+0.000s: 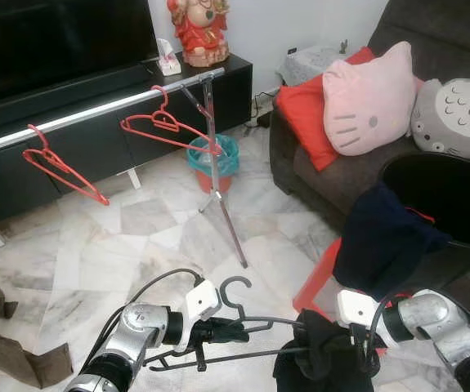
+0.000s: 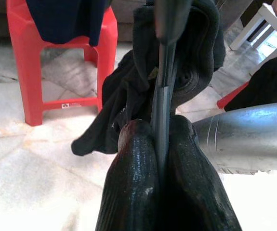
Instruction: Hang hanger
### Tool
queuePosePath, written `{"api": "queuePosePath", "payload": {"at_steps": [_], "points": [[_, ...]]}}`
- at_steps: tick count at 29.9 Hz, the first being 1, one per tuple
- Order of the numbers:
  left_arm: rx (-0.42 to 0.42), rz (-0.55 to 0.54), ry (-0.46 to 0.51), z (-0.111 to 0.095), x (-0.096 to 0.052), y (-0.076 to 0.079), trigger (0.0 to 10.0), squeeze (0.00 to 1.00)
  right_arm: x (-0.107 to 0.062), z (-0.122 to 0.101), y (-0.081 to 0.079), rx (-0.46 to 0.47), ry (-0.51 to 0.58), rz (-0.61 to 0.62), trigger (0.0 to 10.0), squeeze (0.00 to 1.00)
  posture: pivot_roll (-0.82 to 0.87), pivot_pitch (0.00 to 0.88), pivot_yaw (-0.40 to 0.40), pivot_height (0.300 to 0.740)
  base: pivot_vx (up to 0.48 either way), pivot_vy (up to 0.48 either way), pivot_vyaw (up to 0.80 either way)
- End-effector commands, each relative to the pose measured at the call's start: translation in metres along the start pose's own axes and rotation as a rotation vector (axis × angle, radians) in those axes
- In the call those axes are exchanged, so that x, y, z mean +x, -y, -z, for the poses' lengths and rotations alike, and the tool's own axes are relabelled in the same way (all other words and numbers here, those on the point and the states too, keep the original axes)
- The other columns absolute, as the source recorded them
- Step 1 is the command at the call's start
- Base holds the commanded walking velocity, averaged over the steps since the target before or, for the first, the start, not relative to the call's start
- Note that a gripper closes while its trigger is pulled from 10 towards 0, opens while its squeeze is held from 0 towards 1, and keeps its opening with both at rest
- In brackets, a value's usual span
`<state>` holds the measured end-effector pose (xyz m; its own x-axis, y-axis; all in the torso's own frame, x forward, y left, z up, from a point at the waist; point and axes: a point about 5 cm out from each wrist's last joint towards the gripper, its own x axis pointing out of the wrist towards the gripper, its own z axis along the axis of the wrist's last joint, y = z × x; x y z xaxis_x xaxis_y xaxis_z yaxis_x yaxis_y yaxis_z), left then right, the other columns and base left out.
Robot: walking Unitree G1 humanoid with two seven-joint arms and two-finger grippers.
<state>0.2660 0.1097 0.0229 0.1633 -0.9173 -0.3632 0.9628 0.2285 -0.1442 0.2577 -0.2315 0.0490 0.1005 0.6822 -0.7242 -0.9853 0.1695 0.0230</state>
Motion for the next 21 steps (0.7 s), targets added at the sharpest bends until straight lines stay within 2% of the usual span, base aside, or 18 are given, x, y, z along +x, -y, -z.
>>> {"api": "queuePosePath", "payload": {"at_steps": [1, 2, 3, 4, 5, 6, 7, 21], "points": [[-0.023, -0.039, -0.003, 0.003, -0.0064, -0.0037, 10.0, 0.0, 0.0009, -0.006, 0.0014, -0.033, 0.022, 0.001, 10.0, 1.0, -0.08, 0.022, 0.031, 0.74, 0.0, 0.0, 0.0], [-0.025, -0.039, -0.002, 0.0031, -0.0064, -0.0036, 10.0, 0.0, 0.0012, -0.0059, 0.0014, -0.037, 0.02, 0.006, 10.0, 0.92, -0.08, 0.022, 0.031, 0.74, 0.0, 0.0, 0.0], [-0.025, -0.039, -0.002, 0.0031, -0.0063, -0.0036, 10.0, 0.0, 0.0013, -0.0058, 0.0015, -0.038, 0.02, 0.007, 10.0, 0.92, -0.08, 0.023, 0.031, 0.74, 0.0, 0.0, 0.0], [-0.026, -0.039, -0.001, 0.0031, -0.0063, -0.0036, 10.0, 0.0, 0.0015, -0.0059, 0.0015, -0.038, 0.02, 0.008, 10.0, 0.8, -0.08, 0.023, 0.031, 0.74, 0.0, 0.0, 0.0], [-0.027, -0.039, 0.0, 0.0031, -0.0063, -0.0035, 10.0, 0.0, 0.0016, -0.0059, 0.0016, -0.039, 0.02, 0.009, 10.0, 0.8, -0.08, 0.023, 0.031, 0.74, 0.0, 0.0, 0.0], [-0.027, -0.039, 0.0, 0.0031, -0.0062, -0.0035, 10.0, 0.0, 0.0017, -0.006, 0.0016, -0.039, 0.021, 0.009, 10.0, 0.33, -0.08, 0.023, 0.031, 0.74, 0.0, 0.0, 0.0], [-0.028, -0.038, 0.0, 0.0031, -0.0062, -0.0034, 10.0, 0.0, 0.0018, -0.0061, 0.0017, -0.039, 0.022, 0.009, 10.0, 0.0, -0.08, 0.023, 0.031, 0.74, 0.0, 0.0, 0.0], [-0.036, -0.028, -0.004, 0.005, -0.005, -0.0017, 10.0, 0.0, -0.0048, -0.0158, 0.0113, -0.056, 0.072, 0.073, 10.0, 0.0, -0.08, 0.025, 0.029, 0.74, 0.0, 0.0, 0.0]]}}
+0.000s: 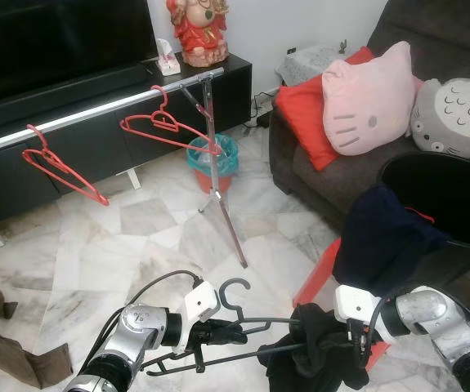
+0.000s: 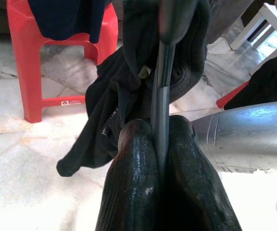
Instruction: Hang hanger
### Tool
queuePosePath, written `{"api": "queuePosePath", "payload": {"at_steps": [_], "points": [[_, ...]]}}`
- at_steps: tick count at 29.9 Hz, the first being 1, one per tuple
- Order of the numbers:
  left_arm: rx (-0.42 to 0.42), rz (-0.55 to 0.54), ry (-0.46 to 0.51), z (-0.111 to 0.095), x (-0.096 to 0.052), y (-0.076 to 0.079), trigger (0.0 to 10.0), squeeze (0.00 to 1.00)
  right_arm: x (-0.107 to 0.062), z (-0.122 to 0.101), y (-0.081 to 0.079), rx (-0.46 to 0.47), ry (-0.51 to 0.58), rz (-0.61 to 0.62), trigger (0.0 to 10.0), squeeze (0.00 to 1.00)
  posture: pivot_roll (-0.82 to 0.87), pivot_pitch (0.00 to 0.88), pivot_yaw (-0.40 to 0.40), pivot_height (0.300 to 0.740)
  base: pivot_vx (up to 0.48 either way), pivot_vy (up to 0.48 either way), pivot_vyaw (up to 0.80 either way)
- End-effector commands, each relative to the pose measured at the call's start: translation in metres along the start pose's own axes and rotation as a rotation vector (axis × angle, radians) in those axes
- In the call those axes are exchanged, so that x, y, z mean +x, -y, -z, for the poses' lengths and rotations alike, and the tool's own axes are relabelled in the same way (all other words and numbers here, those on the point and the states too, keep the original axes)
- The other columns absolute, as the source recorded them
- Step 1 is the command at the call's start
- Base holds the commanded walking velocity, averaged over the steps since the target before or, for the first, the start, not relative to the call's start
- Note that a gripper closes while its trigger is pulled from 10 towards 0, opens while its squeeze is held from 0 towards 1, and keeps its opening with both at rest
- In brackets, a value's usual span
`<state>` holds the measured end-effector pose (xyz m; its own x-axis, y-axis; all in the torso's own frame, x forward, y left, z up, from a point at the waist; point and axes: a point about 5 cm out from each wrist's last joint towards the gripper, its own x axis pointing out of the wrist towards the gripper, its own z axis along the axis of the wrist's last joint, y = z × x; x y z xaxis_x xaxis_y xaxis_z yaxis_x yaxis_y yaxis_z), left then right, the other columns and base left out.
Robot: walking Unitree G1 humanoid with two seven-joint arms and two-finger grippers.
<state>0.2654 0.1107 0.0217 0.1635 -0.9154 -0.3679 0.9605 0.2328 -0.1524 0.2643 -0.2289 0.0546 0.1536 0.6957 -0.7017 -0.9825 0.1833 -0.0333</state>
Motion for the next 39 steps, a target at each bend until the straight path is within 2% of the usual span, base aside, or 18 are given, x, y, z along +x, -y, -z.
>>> {"api": "queuePosePath", "payload": {"at_steps": [1, 10, 12, 13, 14, 15, 16, 17, 18, 23, 31, 32, 33, 34, 35, 39], "points": [[-0.027, -0.026, 0.0, 0.004, -0.004, -0.002, 10.0, 0.0, -0.003, -0.01, 0.006, -0.033, 0.045, 0.024, 10.0, 0.0, -0.08, 0.025, 0.029, 0.74, 0.0, 0.0, 0.0], [-0.027, -0.022, -0.002, 0.004, -0.004, -0.002, 10.0, 0.0, -0.007, -0.019, 0.01, -0.032, 0.111, 0.047, 10.0, 0.0, -0.08, 0.024, 0.03, 0.74, 0.0, 0.0, 0.0], [-0.028, -0.02, -0.002, 0.004, -0.004, -0.002, 10.0, 0.0, -0.006, -0.018, 0.009, -0.025, 0.111, 0.036, 1.8, 0.0, -0.08, 0.023, 0.029, 0.74, 0.0, 0.0, 0.0], [-0.028, -0.02, -0.002, 0.004, -0.004, -0.002, 10.0, 0.0, -0.006, -0.017, 0.009, -0.022, 0.111, 0.032, 0.6, 0.0, -0.08, 0.023, 0.029, 0.74, 0.0, 0.0, 0.0], [-0.028, -0.019, -0.003, 0.004, -0.004, -0.002, 10.0, 0.0, -0.006, -0.017, 0.008, -0.02, 0.111, 0.03, 0.0, 0.0, -0.08, 0.024, 0.03, 0.74, 0.0, 0.0, 0.0], [-0.029, -0.019, -0.003, 0.004, -0.004, -0.002, 10.0, 0.0, -0.005, -0.016, 0.006, -0.012, 0.111, 0.008, 0.0, 0.0, -0.08, 0.023, 0.029, 0.74, 0.0, 0.0, 0.0], [-0.03, -0.02, -0.004, 0.004, -0.004, -0.002, 10.0, 0.0, -0.003, -0.014, 0.003, -0.008, 0.103, -0.004, 2.6, 0.0, -0.08, 0.025, 0.029, 0.74, 0.0, 0.0, 0.0], [-0.031, -0.02, -0.004, 0.004, -0.004, -0.002, 10.0, 0.0, -0.003, -0.013, 0.002, -0.007, 0.099, -0.006, 2.6, 0.0, -0.08, 0.025, 0.029, 0.74, 0.0, 0.0, 0.0], [-0.031, -0.02, -0.006, 0.004, -0.004, -0.002, 10.0, 0.0, -0.002, -0.012, 0.002, -0.009, 0.093, -0.008, 10.0, 0.0, -0.08, 0.024, 0.029, 0.74, 0.0, 0.0, 0.0], [-0.031, -0.023, -0.01, 0.005, -0.005, -0.002, 10.0, 0.0, -0.002, -0.011, 0.005, -0.01, 0.081, 0.028, 10.0, 0.0, -0.08, 0.025, 0.03, 0.74, 0.0, 0.0, 0.0], [-0.03, -0.025, -0.009, 0.005, -0.005, -0.002, 10.0, 0.0, -0.002, 0.0, 0.006, 0.001, 0.006, 0.066, 10.0, 0.0, -0.08, 0.024, 0.028, 0.74, 0.0, 0.0, 0.0], [-0.03, -0.026, -0.008, 0.005, -0.005, -0.002, 10.0, 0.0, -0.001, 0.002, 0.006, 0.017, 0.004, 0.073, 6.7, 0.0, -0.08, 0.024, 0.028, 0.74, 0.0, 0.0, 0.0], [-0.03, -0.026, -0.008, 0.005, -0.005, -0.002, 10.0, 0.0, 0.0, 0.002, 0.005, 0.018, 0.007, 0.074, 2.4, 0.0, -0.08, 0.024, 0.028, 0.74, 0.0, 0.0, 0.0], [-0.03, -0.026, -0.008, 0.005, -0.005, -0.002, 10.0, 0.0, 0.0, 0.002, 0.005, 0.018, 0.007, 0.074, 2.4, 0.0, -0.08, 0.024, 0.028, 0.74, 0.0, 0.0, 0.0], [-0.031, -0.026, -0.009, 0.005, -0.005, -0.002, 10.0, 0.0, 0.0, 0.003, 0.005, 0.026, 0.014, 0.077, 0.0, 0.0, -0.08, 0.025, 0.028, 0.74, 0.0, 0.0, 0.0], [-0.033, -0.025, -0.007, 0.005, -0.005, -0.002, 10.0, 0.0, 0.002, 0.001, 0.006, 0.03, 0.042, 0.093, 0.0, 0.0, -0.08, 0.024, 0.029, 0.74, 0.0, 0.0, 0.0]]}}
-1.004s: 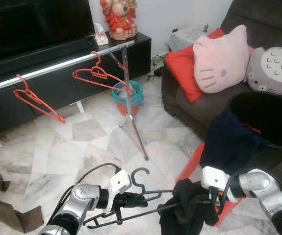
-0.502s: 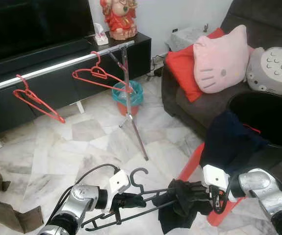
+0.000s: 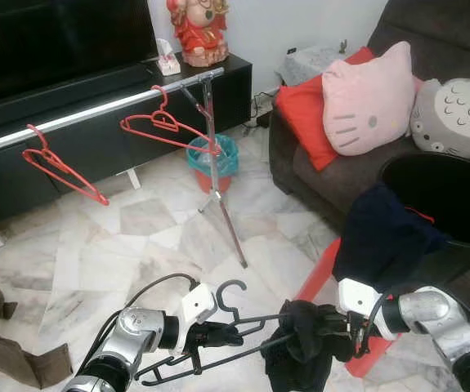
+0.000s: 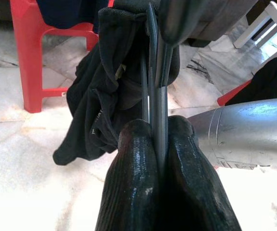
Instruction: Hang hanger
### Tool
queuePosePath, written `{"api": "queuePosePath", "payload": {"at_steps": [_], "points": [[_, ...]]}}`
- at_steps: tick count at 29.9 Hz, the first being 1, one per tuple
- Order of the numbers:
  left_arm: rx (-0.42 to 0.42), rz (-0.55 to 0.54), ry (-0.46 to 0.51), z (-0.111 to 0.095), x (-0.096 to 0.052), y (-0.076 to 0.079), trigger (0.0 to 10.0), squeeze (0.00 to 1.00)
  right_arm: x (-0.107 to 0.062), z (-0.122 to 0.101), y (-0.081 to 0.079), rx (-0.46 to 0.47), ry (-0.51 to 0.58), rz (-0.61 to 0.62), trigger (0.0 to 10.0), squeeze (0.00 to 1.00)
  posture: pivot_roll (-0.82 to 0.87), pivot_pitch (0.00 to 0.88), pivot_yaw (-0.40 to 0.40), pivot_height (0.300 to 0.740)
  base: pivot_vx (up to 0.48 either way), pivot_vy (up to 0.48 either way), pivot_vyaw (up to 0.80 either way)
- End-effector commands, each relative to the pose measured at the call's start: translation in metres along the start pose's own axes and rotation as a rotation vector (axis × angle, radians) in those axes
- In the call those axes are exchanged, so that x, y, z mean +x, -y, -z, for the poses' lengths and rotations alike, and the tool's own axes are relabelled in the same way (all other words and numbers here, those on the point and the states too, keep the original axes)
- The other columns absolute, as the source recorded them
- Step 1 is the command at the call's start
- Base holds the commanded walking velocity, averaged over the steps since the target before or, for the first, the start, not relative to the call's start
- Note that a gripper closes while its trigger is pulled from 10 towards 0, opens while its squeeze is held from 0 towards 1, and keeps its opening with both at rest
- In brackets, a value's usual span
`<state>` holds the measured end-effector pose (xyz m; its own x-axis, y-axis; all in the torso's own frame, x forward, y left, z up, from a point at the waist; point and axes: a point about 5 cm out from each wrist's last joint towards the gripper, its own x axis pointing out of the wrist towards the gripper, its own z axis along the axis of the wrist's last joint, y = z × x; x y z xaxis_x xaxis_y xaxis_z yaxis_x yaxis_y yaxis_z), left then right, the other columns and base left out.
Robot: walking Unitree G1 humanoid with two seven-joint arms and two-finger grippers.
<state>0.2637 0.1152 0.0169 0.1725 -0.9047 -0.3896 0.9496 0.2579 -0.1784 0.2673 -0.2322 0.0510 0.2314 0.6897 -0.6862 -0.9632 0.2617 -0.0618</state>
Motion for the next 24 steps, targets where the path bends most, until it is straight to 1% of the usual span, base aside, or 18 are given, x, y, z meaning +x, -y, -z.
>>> {"api": "queuePosePath", "payload": {"at_steps": [1, 3, 8, 20, 22, 24], "points": [[0.002, -0.01, 0.014, -0.001, -0.003, -0.002, 10.0, 0.0, 0.001, -0.004, 0.002, -0.005, 0.026, 0.015, 0.0, 0.0, -0.08, 0.024, 0.029, 0.74, 0.0, 0.0, 0.0], [0.002, -0.006, 0.017, -0.002, -0.003, -0.002, 10.0, 0.0, 0.002, -0.007, 0.006, -0.007, 0.042, 0.041, 0.0, 0.0, -0.07, 0.024, 0.029, 0.74, 0.0, 0.0, 0.0], [0.003, -0.006, 0.018, -0.002, -0.003, -0.002, 10.0, 0.0, 0.003, -0.011, 0.01, 0.0, 0.077, 0.065, 0.0, 0.0, -0.07, 0.025, 0.029, 0.74, 0.0, 0.0, 0.0], [0.001, -0.002, 0.022, -0.003, -0.002, -0.002, 10.0, 0.0, 0.003, -0.015, 0.01, 0.007, 0.124, 0.067, 0.0, 0.0, -0.07, 0.024, 0.027, 0.74, 0.0, 0.0, 0.0], [0.002, -0.001, 0.022, -0.003, -0.002, -0.001, 10.0, 0.0, 0.0, -0.019, 0.015, 0.013, 0.15, 0.099, 0.0, 0.0, -0.07, 0.026, 0.027, 0.74, 0.0, 0.0, 0.0], [0.002, 0.0, 0.021, -0.003, -0.002, -0.001, 10.0, 0.0, -0.001, -0.019, 0.017, 0.012, 0.154, 0.115, 0.0, 0.0, -0.07, 0.026, 0.028, 0.74, 0.0, 0.0, 0.0]]}}
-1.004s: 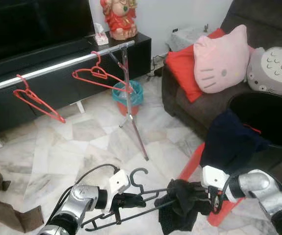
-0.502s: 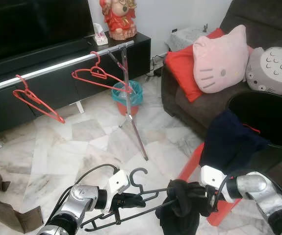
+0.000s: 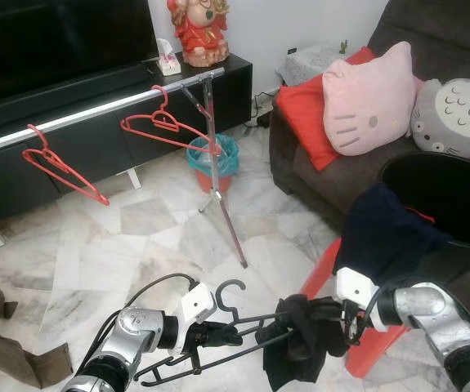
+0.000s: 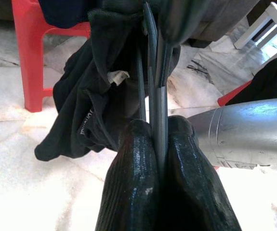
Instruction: Hang hanger
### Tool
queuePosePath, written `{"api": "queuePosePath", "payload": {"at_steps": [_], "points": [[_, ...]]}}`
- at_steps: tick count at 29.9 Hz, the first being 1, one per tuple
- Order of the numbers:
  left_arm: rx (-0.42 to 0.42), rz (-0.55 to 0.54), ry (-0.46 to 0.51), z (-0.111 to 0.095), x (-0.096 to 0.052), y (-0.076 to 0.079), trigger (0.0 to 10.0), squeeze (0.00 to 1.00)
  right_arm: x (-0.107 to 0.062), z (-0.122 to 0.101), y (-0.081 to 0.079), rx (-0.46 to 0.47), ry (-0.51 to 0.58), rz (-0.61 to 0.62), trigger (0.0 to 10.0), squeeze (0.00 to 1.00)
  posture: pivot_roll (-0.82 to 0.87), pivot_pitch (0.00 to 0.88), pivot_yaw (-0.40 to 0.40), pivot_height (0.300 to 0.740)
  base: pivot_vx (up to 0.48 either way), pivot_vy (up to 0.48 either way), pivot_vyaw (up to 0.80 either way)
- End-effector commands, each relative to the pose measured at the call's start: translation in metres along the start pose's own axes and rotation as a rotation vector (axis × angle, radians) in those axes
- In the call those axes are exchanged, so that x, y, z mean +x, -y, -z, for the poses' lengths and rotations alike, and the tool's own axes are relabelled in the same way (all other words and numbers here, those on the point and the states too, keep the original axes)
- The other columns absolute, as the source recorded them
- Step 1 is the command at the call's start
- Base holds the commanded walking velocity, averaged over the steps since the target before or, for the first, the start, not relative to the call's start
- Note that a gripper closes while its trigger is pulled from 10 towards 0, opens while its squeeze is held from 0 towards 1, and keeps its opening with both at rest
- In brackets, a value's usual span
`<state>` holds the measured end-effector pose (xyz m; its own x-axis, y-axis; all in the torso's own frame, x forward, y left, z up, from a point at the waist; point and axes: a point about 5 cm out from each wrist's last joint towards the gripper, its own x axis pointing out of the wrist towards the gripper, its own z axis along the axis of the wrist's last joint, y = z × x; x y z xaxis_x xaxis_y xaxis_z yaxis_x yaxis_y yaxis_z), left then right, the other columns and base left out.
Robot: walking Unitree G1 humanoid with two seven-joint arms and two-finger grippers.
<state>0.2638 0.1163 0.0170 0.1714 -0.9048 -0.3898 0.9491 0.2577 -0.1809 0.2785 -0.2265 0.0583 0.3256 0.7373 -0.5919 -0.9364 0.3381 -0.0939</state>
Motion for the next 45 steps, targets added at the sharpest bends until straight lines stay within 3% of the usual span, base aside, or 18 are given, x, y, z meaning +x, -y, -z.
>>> {"api": "queuePosePath", "payload": {"at_steps": [1, 12, 21, 30, 36, 45], "points": [[0.004, -0.001, 0.021, -0.003, -0.001, -0.001, 10.0, 0.0, -0.001, -0.009, 0.007, -0.016, 0.041, 0.036, 0.0, 0.0, -0.07, 0.026, 0.028, 0.74, 0.0, 0.0, 0.0], [0.006, 0.025, -0.004, -0.001, -0.002, 0.001, 10.0, 0.0, -0.007, -0.034, 0.027, -0.026, 0.175, 0.163, 0.0, 0.0, -0.08, 0.027, 0.03, 0.74, 0.0, 0.0, 0.0], [0.014, 0.026, -0.024, 0.001, -0.001, 0.001, 10.0, 0.0, -0.003, -0.07, 0.031, -0.051, 0.355, 0.132, 0.0, 0.0, -0.08, 0.027, 0.029, 0.74, 0.0, 0.0, 0.0], [0.023, -0.002, -0.046, 0.005, -0.001, 0.0, 10.0, 0.0, 0.0, -0.091, 0.018, -0.022, 0.461, -0.004, 0.0, 0.0, -0.08, 0.027, 0.026, 0.74, 0.0, 0.0, 0.0], [0.026, -0.022, -0.045, 0.003, -0.001, -0.002, 10.0, 0.0, 0.003, -0.093, -0.008, -0.013, 0.43, -0.221, 0.0, 0.0, -0.08, 0.026, 0.025, 0.74, 0.0, 0.0, 0.0], [0.017, -0.005, -0.042, 0.002, -0.003, -0.003, 10.0, 0.0, 0.001, -0.11, -0.02, -0.006, 0.487, -0.286, 0.0, 0.0, -0.08, 0.026, 0.026, 0.74, 0.0, 0.0, 0.0]]}}
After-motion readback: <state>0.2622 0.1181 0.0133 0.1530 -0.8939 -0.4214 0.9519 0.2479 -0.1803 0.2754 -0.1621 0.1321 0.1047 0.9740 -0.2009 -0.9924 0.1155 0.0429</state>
